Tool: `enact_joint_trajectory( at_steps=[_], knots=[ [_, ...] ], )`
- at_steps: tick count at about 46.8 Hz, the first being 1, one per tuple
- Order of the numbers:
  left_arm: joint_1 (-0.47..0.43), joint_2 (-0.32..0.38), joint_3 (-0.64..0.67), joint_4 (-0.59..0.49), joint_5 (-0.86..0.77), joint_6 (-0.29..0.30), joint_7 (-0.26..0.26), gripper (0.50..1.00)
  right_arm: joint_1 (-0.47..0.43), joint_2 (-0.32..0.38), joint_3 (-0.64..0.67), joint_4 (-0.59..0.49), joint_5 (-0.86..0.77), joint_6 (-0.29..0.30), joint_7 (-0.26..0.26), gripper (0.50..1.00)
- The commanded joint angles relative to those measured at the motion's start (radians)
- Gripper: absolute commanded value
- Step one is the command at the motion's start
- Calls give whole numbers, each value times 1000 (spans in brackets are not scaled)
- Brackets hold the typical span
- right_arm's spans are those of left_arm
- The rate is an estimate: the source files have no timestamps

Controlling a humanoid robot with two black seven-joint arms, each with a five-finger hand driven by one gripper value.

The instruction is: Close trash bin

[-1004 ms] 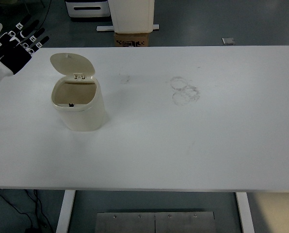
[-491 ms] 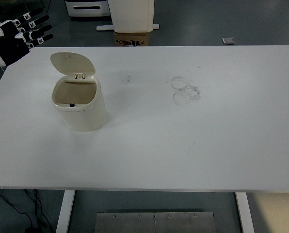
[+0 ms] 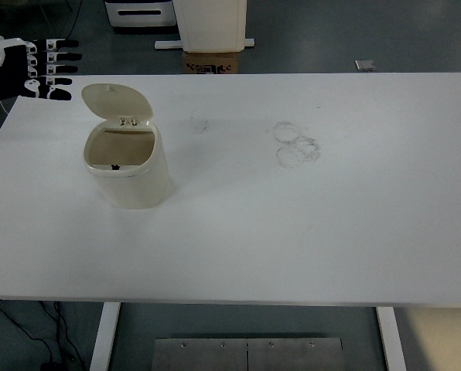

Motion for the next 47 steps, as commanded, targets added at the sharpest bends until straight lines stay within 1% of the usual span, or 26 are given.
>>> enact_joint_trajectory(
  at_steps=[1,7,11,15,22,26,37,40,47],
  knots=[
    [-43,3,32,-1,54,0,17,1000,0,0,0,0,0,0,0,991],
    [-98,3,104,5,97,0,17,1000,0,0,0,0,0,0,0,991],
    [-117,3,135,6,100,0,17,1000,0,0,0,0,0,0,0,991],
    [-130,-1,152,6,127,0,17,1000,0,0,0,0,0,0,0,991],
    [-166,-11,160,6,248,0,17,1000,0,0,0,0,0,0,0,991],
    [-193,-24,160,9,265,0,17,1000,0,0,0,0,0,0,0,991],
    [-196,-71,160,13,258,0,17,1000,0,0,0,0,0,0,0,991],
    [-196,-74,160,11,249,0,15,1000,0,0,0,0,0,0,0,991],
    [-210,-102,158,6,184,0,11,1000,0,0,0,0,0,0,0,991]
  ],
)
